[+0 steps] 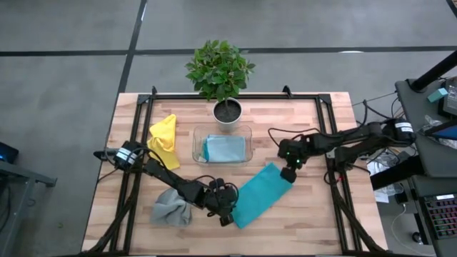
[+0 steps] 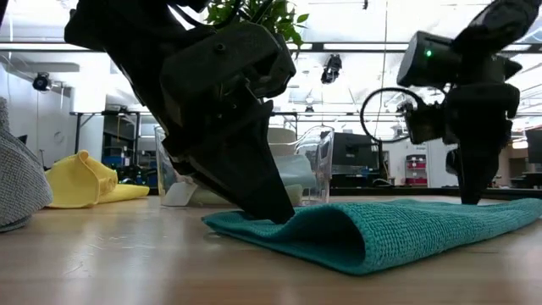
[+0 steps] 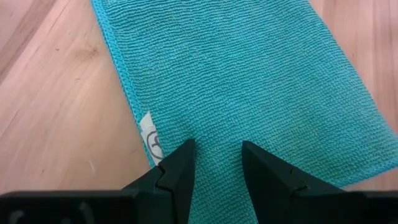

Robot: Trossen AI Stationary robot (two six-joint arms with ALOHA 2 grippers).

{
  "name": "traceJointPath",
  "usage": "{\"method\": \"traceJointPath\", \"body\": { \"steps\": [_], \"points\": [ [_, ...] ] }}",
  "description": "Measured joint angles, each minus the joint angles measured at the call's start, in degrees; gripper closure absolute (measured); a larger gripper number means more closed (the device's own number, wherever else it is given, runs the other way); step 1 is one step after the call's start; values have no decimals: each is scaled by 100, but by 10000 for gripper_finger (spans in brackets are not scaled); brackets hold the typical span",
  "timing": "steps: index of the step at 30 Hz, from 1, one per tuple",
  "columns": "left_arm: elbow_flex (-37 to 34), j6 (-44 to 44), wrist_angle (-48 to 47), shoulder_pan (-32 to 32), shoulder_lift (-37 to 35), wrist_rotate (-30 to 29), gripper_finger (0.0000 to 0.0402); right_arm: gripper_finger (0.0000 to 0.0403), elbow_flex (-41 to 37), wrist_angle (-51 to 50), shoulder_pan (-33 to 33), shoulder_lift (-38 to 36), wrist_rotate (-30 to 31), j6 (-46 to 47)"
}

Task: Fold microfiber towels
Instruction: Fold the blue microfiber cloth

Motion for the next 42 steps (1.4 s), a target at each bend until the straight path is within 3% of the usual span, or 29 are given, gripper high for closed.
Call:
{"method": "traceJointPath", "body": {
  "steps": [10, 19, 23, 34, 42],
  "points": [
    [-11, 0, 7, 9, 0, 3, 283, 86, -522, 2196, -65, 728, -1243, 284],
    [-11, 0, 7, 9, 2, 0, 283, 122, -529, 3309, -51, 1603, -1981, 425],
    [-11, 1, 4, 9, 3, -2, 283, 176, -531, 3291, -48, 1537, -1958, 423],
    [10, 185, -33, 9, -19, -6, 283, 376, -553, 2861, -48, 515, -1840, 952],
    [-22, 417, -229, 2, -260, 44, 283, 390, 15, 733, -28, -447, -573, 815]
  ]
}}
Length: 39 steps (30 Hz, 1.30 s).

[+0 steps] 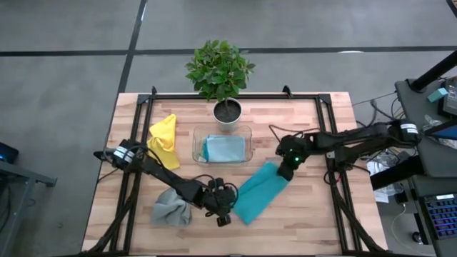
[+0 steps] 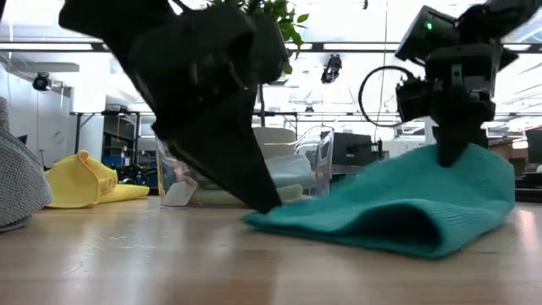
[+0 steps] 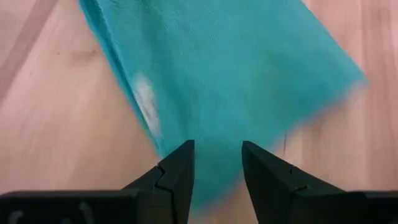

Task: Fold microfiber towels
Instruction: Fold the blue microfiber cloth

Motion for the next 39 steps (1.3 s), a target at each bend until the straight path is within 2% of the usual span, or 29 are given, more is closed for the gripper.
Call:
{"method": "traceJointPath", "body": {
  "steps": [6, 10, 18, 26, 39],
  "points": [
    [-13, 2, 8, -27, -143, -30, 283, 390, 942, -1611, 215, -131, 1103, -233],
    [-13, -14, 38, -34, -147, -67, 283, 390, 1369, -1918, 494, 184, 1573, -105],
    [-62, -22, 572, -37, 102, -279, 283, 390, 1987, -1811, 1280, 1069, 1928, 220],
    [-90, -22, 696, -31, 218, -589, 283, 390, 2669, -1479, 1916, 1995, 1987, 480],
    [-142, -28, 703, -22, 218, -625, 283, 390, 3922, -1480, 2208, 3492, 2214, 192]
  ]
}}
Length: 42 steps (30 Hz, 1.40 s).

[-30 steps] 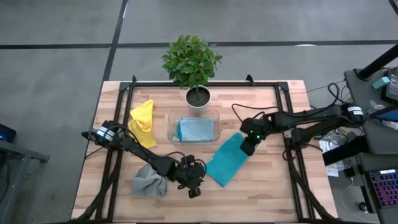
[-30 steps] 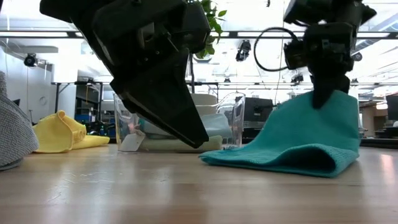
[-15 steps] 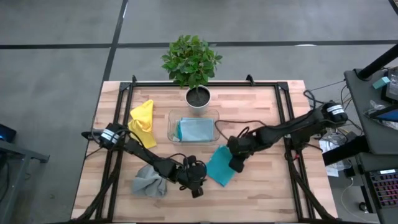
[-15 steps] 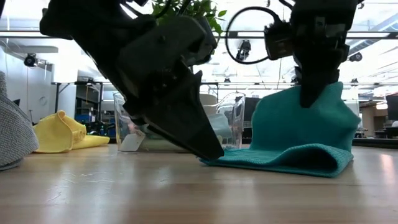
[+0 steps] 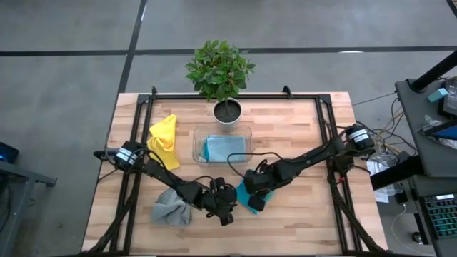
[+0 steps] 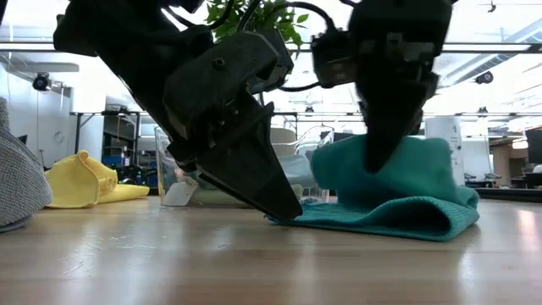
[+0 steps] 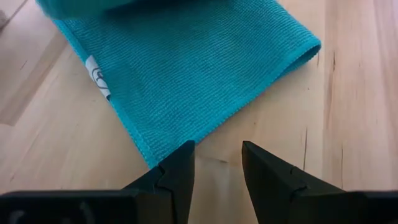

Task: Fold microfiber towels
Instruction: Fold the blue microfiber cloth, then stack the folded blue microfiber cloth on top of the folded light blue microfiber cloth

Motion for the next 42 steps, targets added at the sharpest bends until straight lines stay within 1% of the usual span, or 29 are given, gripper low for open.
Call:
{"method": "traceJointPath", "body": {
  "steps": [7, 11, 18, 24, 29, 33, 39, 42],
  "points": [
    [-6, -7, 6, 0, 0, 0, 283, 390, 201, -11, 14, 315, -41, -135],
    [-9, -7, 9, 0, 0, 0, 283, 390, 208, 13, 37, 323, -176, -163],
    [-11, -7, 7, 0, 0, -25, 283, 386, 205, 71, 37, 318, -186, -174],
    [-11, -5, 14, 0, 0, -46, 283, 337, 205, 132, 37, 318, -185, -364],
    [-11, -4, 15, 0, 0, -46, 283, 304, 203, 145, 48, 321, -185, -232],
    [-13, -2, 14, 0, 0, -46, 283, 266, 203, 175, 68, 318, -191, -226],
    [-15, 0, 9, 0, 0, -44, 283, 212, 201, 668, 76, 250, -718, -237],
    [-15, 0, 11, 0, 0, -44, 283, 195, 201, 750, 75, 198, -771, -350]
  ]
}}
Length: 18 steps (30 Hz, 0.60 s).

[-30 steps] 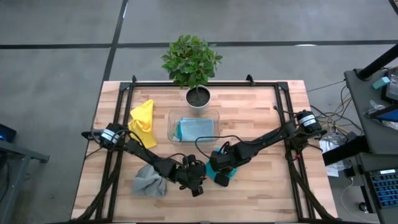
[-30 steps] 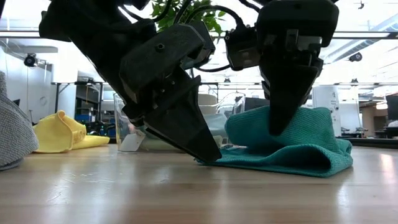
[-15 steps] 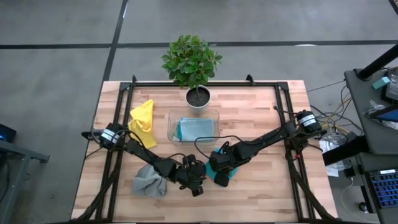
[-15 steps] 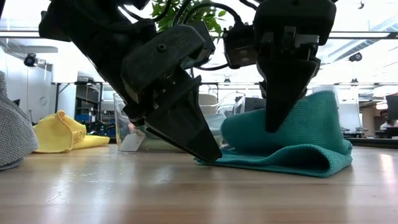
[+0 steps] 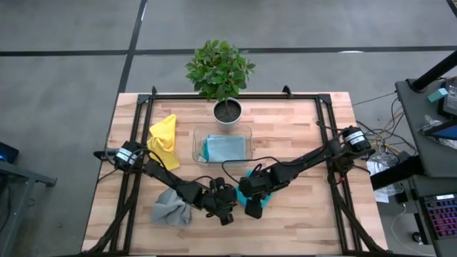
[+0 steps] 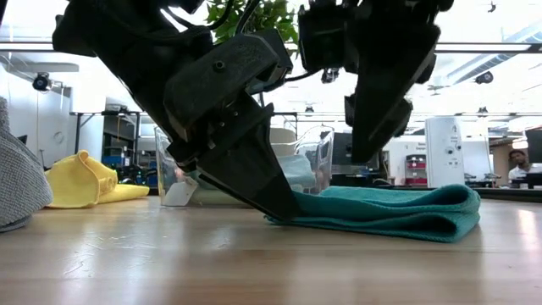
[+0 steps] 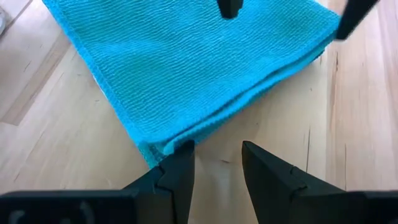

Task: Fold microfiber towels
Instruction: Stack the folded blue microfiber cloth on top of the folded light blue microfiber cloth

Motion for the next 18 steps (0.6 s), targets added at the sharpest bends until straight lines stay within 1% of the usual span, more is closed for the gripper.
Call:
{"method": "traceJointPath", "body": {
  "steps": [5, 9, 13, 18],
  "points": [
    [0, 0, -9, 0, 0, 1, 283, 188, 0, -196, 41, -263, 49, -420],
    [2, -2, -17, -22, 0, 123, 283, 203, -19, -512, 176, -584, 478, -758],
    [45, -2, -14, -75, -61, 257, 283, 239, -184, -757, 292, -951, 857, -967],
    [127, 55, -16, -105, -196, 267, 283, 303, -697, -734, 351, -1423, 948, -999]
  ]
}}
